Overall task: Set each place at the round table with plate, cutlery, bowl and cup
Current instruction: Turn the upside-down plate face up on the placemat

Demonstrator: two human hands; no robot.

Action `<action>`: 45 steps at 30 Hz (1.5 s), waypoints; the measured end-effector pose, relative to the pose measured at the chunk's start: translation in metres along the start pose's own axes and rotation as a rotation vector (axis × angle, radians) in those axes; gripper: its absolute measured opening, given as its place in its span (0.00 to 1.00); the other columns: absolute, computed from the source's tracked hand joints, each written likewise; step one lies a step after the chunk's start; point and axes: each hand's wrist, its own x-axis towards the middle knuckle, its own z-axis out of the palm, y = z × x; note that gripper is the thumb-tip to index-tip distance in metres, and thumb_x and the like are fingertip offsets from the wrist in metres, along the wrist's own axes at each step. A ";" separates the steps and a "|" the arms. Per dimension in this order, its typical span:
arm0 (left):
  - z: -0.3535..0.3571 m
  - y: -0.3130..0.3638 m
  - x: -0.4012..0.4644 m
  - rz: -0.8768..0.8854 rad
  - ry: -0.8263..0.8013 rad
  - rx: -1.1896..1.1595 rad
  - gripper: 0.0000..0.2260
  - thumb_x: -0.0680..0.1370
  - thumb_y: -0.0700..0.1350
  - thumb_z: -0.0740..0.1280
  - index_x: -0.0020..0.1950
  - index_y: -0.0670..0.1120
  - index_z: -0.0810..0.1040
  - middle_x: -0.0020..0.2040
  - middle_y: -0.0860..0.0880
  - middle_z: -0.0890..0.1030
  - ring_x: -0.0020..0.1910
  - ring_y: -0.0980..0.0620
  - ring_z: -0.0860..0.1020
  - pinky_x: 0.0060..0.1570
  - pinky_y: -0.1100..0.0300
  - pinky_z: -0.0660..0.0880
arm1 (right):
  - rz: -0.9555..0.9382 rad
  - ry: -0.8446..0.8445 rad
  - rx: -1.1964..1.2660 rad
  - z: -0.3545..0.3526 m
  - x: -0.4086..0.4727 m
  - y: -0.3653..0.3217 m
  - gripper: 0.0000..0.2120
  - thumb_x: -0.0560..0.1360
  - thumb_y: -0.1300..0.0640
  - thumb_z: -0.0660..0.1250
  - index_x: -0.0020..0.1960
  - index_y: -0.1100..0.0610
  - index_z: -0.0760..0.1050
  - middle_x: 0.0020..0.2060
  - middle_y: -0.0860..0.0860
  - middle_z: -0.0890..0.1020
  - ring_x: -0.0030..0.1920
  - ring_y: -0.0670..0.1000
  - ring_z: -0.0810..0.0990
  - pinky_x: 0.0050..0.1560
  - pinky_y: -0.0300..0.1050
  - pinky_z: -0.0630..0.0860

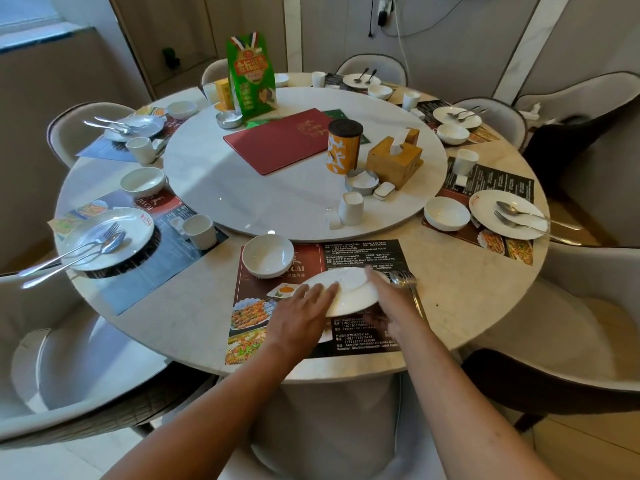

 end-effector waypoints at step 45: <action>0.034 -0.033 -0.022 -1.131 -0.124 -1.032 0.06 0.82 0.45 0.67 0.54 0.45 0.82 0.40 0.45 0.85 0.36 0.52 0.84 0.35 0.61 0.81 | -0.282 -0.041 -0.786 0.008 0.052 0.012 0.17 0.76 0.65 0.62 0.61 0.56 0.81 0.53 0.54 0.84 0.48 0.54 0.79 0.33 0.37 0.70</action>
